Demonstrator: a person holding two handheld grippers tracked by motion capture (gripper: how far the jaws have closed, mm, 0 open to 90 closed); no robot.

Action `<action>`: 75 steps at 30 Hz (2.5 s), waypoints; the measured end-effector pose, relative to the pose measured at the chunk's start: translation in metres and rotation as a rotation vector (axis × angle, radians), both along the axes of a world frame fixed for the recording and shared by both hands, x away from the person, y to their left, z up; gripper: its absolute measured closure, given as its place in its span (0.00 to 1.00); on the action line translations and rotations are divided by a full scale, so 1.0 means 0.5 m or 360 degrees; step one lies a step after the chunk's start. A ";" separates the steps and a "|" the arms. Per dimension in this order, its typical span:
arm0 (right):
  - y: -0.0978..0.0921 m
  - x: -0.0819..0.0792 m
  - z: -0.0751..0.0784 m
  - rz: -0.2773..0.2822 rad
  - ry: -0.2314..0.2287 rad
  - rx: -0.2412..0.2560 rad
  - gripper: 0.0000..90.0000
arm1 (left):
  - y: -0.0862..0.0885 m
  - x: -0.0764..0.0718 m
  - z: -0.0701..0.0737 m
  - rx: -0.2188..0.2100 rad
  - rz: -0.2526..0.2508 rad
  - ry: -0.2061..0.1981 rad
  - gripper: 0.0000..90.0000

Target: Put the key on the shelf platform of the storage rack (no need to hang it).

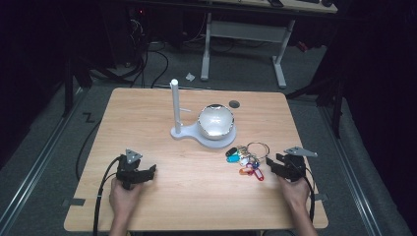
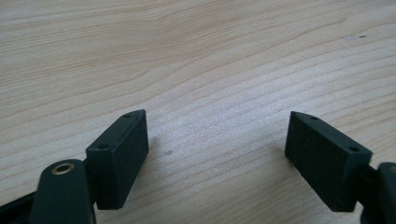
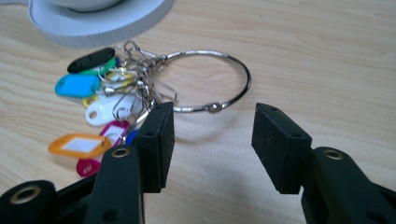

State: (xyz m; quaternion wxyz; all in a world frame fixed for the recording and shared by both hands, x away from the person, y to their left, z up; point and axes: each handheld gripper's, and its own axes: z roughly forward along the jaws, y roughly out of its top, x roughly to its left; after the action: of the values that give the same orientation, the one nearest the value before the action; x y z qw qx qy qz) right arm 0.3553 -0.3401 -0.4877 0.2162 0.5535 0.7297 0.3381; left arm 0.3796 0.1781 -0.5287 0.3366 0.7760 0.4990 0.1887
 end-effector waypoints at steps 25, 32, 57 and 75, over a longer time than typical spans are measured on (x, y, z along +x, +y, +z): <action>0.008 0.101 0.014 -0.0049 0.0076 0.0004 0.57 | 0.000 0.000 0.000 0.0001 0.0002 -0.0003 0.24; 0.007 0.125 0.008 -0.0071 0.0125 -0.0007 0.59 | 0.000 0.000 0.000 0.0001 0.0002 -0.0003 0.24; -0.002 0.163 -0.039 -0.0107 0.0283 -0.0022 0.76 | 0.000 0.000 0.000 0.0001 0.0002 -0.0002 0.24; 0.003 0.162 -0.041 -0.0096 0.0254 -0.0109 0.95 | 0.000 0.000 0.000 0.0001 0.0002 -0.0002 0.24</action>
State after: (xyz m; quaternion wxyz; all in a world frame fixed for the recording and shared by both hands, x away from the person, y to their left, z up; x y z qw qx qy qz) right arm 0.4363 -0.3387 -0.5080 0.1862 0.5928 0.7388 0.2610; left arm 0.3797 0.1780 -0.5288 0.3365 0.7757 0.4991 0.1896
